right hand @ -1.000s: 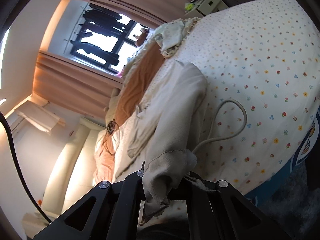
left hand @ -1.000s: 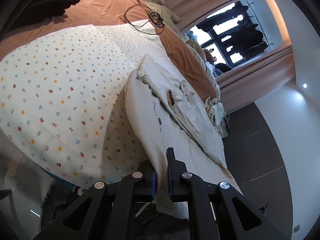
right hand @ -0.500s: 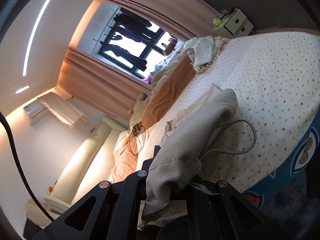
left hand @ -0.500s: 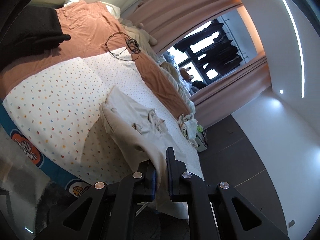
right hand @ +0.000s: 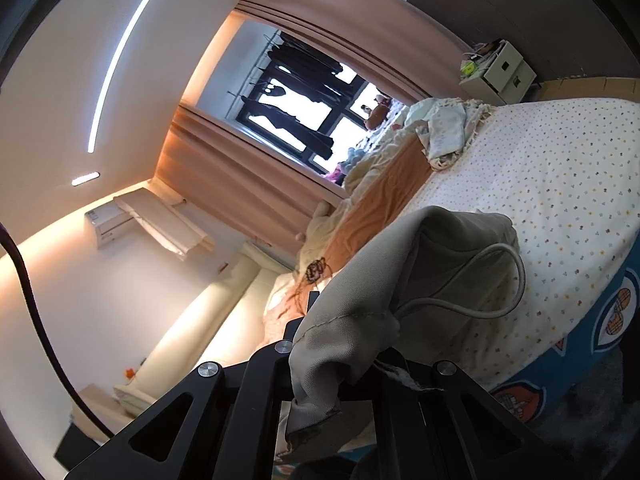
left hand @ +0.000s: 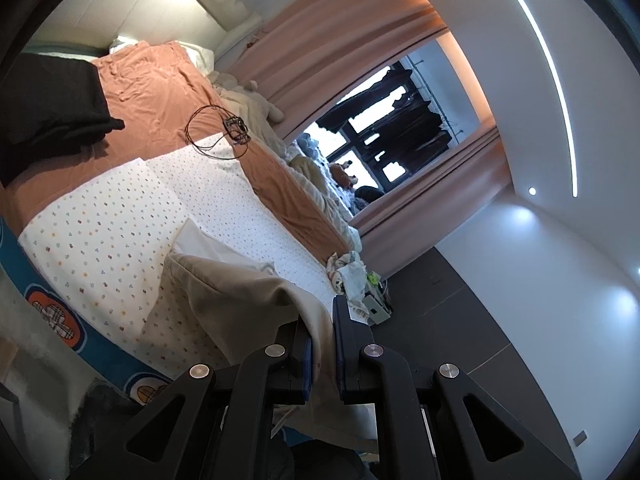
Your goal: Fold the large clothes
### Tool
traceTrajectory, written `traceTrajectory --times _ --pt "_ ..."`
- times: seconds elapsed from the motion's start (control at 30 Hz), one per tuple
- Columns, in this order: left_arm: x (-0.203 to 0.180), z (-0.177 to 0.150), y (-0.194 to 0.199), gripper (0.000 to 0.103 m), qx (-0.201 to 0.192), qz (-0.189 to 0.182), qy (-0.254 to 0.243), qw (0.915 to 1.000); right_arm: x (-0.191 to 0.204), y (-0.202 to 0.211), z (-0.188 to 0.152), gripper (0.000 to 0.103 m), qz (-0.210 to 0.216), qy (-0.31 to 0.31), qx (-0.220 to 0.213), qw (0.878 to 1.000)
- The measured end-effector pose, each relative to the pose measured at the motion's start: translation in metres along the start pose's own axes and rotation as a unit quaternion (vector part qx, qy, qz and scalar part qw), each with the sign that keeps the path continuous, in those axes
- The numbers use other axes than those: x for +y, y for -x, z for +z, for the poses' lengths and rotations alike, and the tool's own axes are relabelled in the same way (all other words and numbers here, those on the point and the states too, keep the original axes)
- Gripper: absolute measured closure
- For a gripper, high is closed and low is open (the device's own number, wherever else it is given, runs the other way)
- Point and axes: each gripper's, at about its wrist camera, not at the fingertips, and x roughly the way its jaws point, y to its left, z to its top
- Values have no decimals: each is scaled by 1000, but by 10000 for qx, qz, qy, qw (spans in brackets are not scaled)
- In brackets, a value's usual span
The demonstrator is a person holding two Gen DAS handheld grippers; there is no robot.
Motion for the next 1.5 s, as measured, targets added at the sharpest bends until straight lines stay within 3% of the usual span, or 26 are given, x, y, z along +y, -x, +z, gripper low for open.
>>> traceTrajectory --times 0.47,0.9,1.5 --pt "6 26 -51 94 66 -21 -10 10000 -19 -39 14 98 -179 -131 7 9998" --pt "17 85 -166 94 217 295 -10 9993 -48 -140 62 98 -516 -263 -78 9983" --pt "96 107 -305 94 740 1052 463 9906 -125 -261 72 98 -1109 -813 298 9901"
